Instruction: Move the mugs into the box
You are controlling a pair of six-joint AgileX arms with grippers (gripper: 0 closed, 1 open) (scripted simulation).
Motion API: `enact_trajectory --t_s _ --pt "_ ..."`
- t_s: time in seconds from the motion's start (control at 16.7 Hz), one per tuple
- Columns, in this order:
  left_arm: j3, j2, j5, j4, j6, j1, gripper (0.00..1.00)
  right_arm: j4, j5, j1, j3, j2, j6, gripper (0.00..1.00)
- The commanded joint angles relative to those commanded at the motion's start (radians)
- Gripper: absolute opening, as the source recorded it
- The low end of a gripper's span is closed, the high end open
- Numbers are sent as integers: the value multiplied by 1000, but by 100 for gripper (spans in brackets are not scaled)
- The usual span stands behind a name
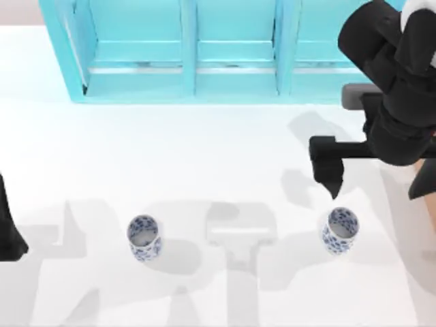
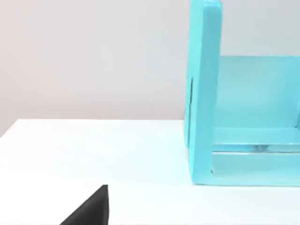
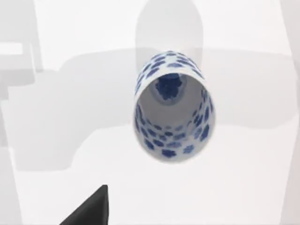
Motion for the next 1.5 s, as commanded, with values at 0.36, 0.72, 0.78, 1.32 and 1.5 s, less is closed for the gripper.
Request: enact_trajectory --t_s 0.36,0.72,0.78,1.32,1.5 --pt "0 0 0 0 0 0 100 262 0 4 -179 67 4 100" --pt "0 0 0 0 0 0 100 368 1 7 -264 102 7 100" --pt "0 0 0 0 0 0 100 368 1 7 -264 102 7 100" --pt "0 0 0 0 0 0 100 368 1 7 -264 102 7 40" --pt "0 0 0 0 0 0 100 368 1 7 -264 102 7 17"
